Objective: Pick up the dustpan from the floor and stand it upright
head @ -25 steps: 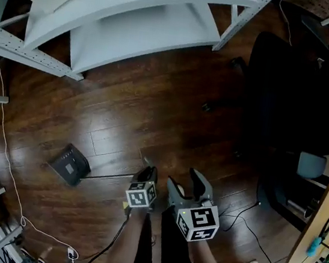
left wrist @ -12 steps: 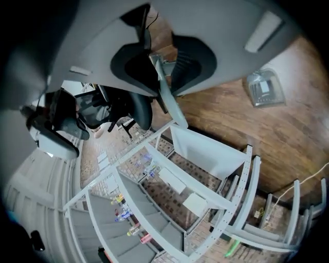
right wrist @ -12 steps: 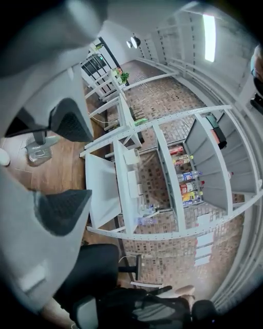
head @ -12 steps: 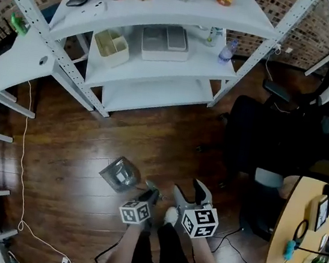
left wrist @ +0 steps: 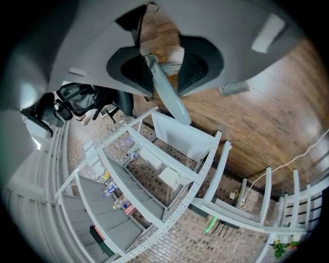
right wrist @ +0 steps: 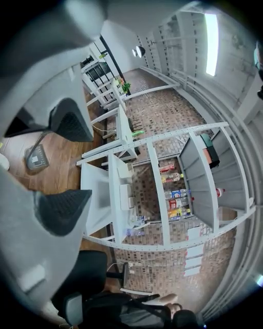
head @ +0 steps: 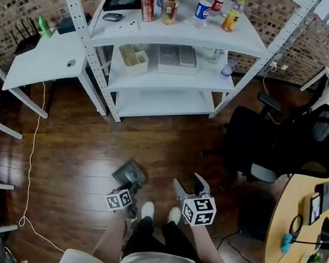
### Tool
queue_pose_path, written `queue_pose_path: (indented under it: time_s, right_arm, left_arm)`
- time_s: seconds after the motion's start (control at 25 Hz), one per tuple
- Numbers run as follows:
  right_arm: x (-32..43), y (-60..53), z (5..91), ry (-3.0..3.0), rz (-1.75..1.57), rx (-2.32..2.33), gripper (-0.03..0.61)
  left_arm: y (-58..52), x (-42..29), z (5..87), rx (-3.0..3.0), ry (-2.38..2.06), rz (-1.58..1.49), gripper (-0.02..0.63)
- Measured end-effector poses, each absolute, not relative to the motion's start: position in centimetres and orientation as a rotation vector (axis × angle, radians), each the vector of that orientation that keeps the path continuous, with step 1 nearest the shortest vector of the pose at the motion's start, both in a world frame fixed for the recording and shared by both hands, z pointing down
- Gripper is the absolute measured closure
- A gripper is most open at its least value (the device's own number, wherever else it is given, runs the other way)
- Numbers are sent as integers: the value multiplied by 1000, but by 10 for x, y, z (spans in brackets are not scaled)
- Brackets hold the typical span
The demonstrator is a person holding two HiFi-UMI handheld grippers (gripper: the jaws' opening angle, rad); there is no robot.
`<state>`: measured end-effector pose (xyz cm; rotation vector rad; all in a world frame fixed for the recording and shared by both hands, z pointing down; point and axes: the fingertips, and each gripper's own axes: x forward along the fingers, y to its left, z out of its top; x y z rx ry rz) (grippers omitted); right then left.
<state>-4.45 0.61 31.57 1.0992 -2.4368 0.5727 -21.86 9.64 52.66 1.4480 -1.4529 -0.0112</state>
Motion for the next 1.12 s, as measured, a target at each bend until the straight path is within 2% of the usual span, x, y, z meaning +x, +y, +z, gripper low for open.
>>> queue_pose_path:
  time_s: [0.32, 0.48, 0.68, 0.84, 1.04, 1.12]
  right_arm:
    - [-84, 60, 293, -2494, 537, 1024, 302]
    - [-93, 93, 280, -2550, 506, 956, 302]
    - [-91, 136, 242, -2659, 386, 894, 302]
    - [-50, 188, 216, -2740, 316, 911, 302]
    - [33, 268, 177, -2833, 186, 994, 193]
    - [48, 287, 168, -2827, 157, 961, 183]
  left_arm:
    - [138, -262, 521, 1417, -1506, 15, 225]
    - [177, -277, 499, 1438, -1692, 132, 184]
    - [219, -268, 421, 1544, -1888, 157, 187]
    - [260, -216, 340, 1718, -2024, 200, 211]
    - [330, -110, 250, 1954, -2121, 231, 230]
    - [352, -83, 218, 1965, -2137, 174, 230]
